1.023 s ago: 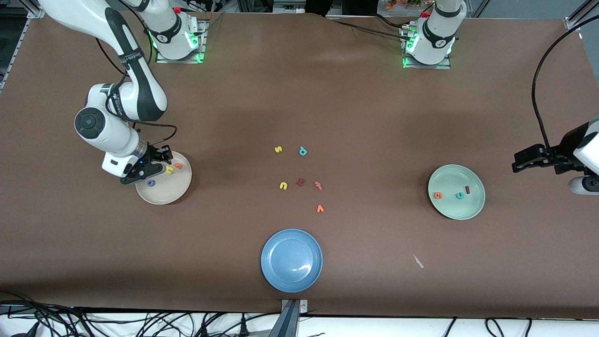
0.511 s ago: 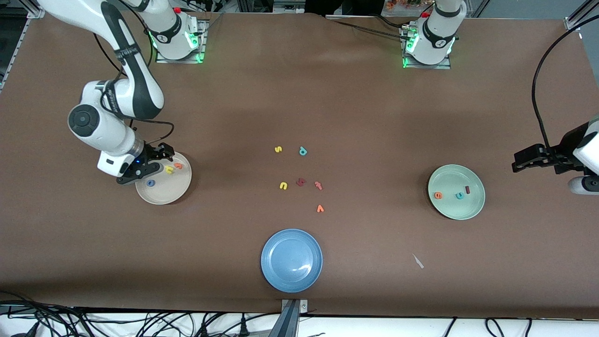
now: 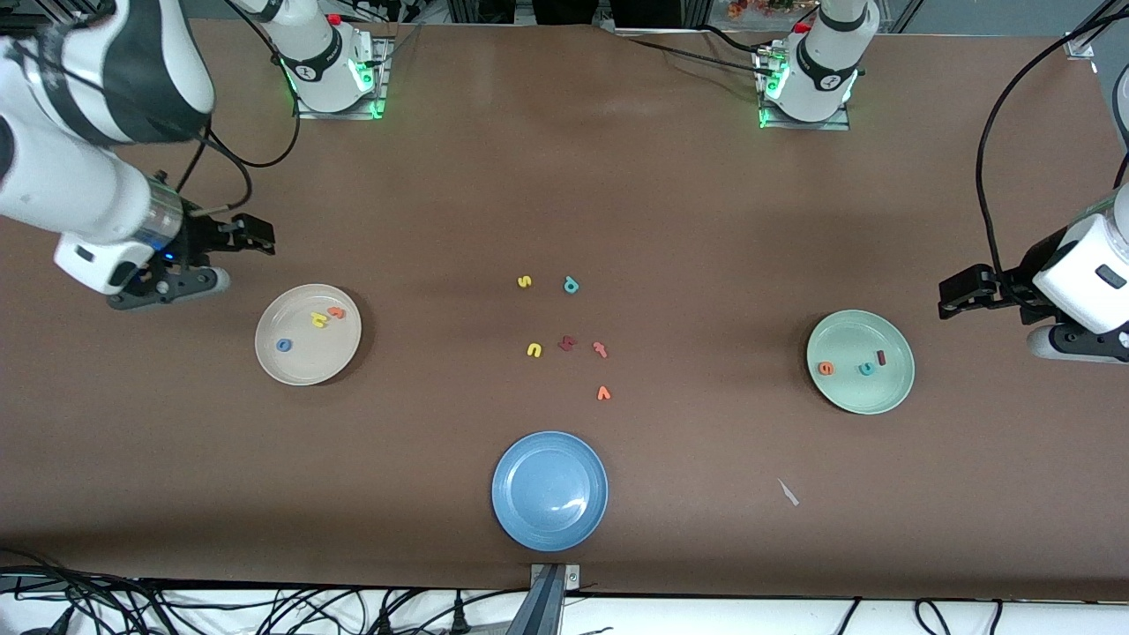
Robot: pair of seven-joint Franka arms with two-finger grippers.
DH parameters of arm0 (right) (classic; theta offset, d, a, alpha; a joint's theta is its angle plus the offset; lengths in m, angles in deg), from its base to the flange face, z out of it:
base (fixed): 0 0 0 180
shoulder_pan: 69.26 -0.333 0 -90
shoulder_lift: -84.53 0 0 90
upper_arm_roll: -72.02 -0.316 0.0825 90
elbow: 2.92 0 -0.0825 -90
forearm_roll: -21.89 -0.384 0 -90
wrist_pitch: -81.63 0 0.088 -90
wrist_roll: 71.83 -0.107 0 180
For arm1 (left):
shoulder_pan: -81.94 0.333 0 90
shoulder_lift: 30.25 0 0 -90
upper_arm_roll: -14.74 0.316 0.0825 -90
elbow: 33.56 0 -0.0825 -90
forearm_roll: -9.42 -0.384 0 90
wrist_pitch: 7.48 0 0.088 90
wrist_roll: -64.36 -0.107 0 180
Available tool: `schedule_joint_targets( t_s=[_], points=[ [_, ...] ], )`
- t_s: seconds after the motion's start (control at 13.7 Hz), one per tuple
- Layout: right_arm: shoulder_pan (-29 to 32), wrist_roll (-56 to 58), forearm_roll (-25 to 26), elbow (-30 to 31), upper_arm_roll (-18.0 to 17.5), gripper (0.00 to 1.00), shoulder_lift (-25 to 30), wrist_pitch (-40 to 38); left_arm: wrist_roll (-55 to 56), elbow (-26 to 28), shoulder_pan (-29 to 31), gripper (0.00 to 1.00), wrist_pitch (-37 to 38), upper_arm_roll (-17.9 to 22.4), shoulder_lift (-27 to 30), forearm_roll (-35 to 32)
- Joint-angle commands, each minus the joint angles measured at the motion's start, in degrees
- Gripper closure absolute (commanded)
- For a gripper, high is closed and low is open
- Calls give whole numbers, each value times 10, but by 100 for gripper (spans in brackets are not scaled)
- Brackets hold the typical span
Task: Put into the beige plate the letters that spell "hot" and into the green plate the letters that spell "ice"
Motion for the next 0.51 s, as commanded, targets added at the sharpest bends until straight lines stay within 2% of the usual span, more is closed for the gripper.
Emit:
schedule_joint_targets(
  t_s=[0.0,0.22,0.44],
  points=[
    [41,-20,8,-21,-49,0,30,-48,-46,21,-2,0,5,16,20,20],
    [44,-19,24,-41,-49,0,1,-45,-67,19,2,0,5,16,20,21],
    [43,-22,26,-65,-47,0,6,-61,-64,17,2,0,5,13,20,20]
  ],
)
